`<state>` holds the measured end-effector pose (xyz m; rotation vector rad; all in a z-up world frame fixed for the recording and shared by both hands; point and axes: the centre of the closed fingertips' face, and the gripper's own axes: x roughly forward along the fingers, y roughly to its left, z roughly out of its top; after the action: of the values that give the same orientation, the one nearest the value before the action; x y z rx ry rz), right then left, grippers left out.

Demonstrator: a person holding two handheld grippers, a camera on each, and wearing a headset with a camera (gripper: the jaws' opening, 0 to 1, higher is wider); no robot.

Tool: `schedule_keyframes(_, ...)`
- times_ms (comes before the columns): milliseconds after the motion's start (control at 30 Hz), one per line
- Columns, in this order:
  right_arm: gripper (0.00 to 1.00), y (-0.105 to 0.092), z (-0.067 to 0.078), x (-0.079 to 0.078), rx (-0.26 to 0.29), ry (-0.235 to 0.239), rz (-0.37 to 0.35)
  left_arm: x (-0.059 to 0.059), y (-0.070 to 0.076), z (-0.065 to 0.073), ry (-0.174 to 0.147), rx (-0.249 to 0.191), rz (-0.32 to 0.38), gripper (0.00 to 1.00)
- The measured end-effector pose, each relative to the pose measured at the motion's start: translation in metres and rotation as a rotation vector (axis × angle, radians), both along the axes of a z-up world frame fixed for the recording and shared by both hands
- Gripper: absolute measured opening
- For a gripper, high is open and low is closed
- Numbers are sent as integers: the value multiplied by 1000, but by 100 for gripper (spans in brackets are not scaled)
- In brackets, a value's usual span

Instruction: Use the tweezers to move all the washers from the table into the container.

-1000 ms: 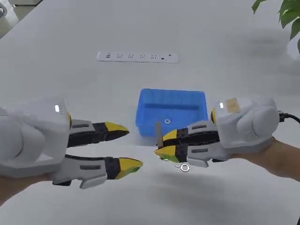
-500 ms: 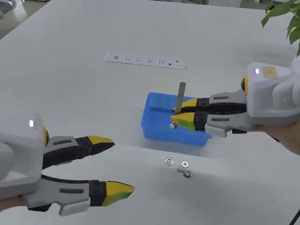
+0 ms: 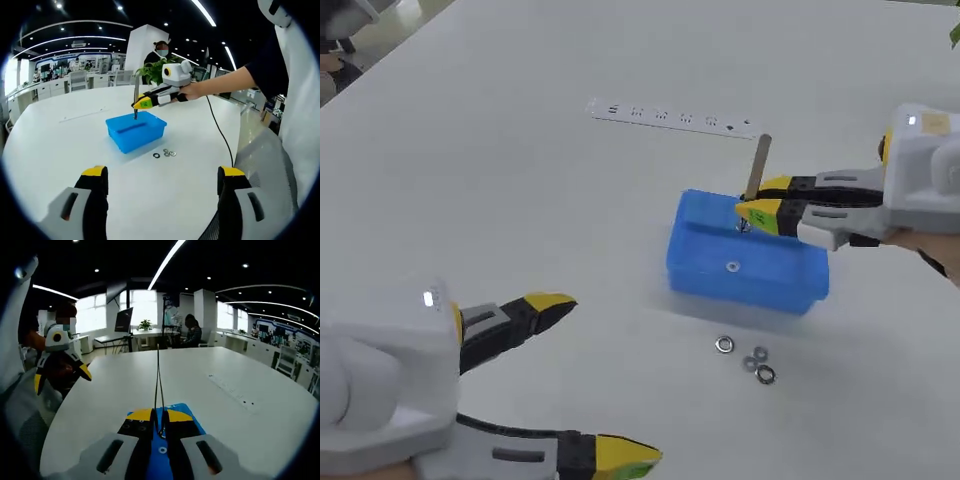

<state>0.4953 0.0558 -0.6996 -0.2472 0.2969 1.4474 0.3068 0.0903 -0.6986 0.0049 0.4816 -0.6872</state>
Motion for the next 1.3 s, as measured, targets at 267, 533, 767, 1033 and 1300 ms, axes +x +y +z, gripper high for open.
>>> schedule_keyframes(267,9,7,-28,3,-33,36,-19,-6,9,-3,17,-6,36,99)
schedule_keyframes(533,9,7,-37,-2,-33,54,-19,-6,11,-1,16,9,45,99)
schedule_keyframes(767,9,12,-40,-4,-31,48,-1,-15,12,5,27,-33,41,99)
schedule_keyframes(1033,10,14,-51,-11,-70,24,30,-18,29,2,38,14,79,99)
schedule_keyframes(1300,10,10,-45,-9,-69,12,25,-10,27,9,17,20,74,99)
